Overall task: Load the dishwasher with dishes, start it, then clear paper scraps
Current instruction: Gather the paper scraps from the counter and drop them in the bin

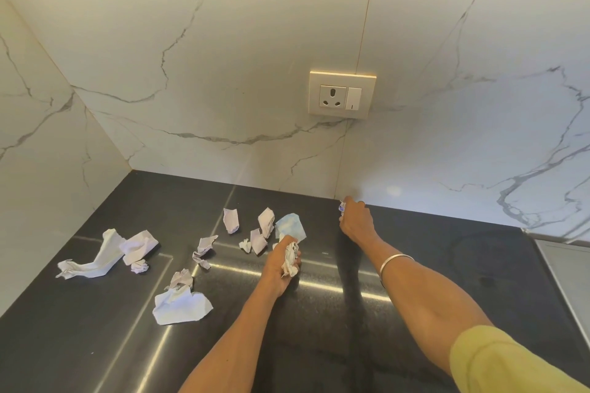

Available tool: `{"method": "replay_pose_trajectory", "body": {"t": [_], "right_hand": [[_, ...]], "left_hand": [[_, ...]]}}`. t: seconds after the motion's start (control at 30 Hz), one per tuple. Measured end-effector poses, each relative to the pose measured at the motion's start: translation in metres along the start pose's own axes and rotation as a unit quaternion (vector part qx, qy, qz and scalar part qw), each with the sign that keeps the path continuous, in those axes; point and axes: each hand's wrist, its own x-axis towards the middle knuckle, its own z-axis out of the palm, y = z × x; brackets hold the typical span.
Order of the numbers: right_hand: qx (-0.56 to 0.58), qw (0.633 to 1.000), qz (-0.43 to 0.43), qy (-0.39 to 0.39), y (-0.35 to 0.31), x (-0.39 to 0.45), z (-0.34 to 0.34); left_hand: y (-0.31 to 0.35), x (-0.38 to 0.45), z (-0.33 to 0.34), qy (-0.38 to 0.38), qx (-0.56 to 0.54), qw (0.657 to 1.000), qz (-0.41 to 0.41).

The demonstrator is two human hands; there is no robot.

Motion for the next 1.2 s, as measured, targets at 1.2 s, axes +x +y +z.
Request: {"method": "replay_pose_trajectory", "body": {"t": [1.2], "right_hand": [[0.279, 0.955, 0.051, 0.092, 0.003, -0.167, -0.040]], "left_hand": [[-0.052, -0.112, 0.038, 0.017, -0.033, 0.999, 0.016]]}}
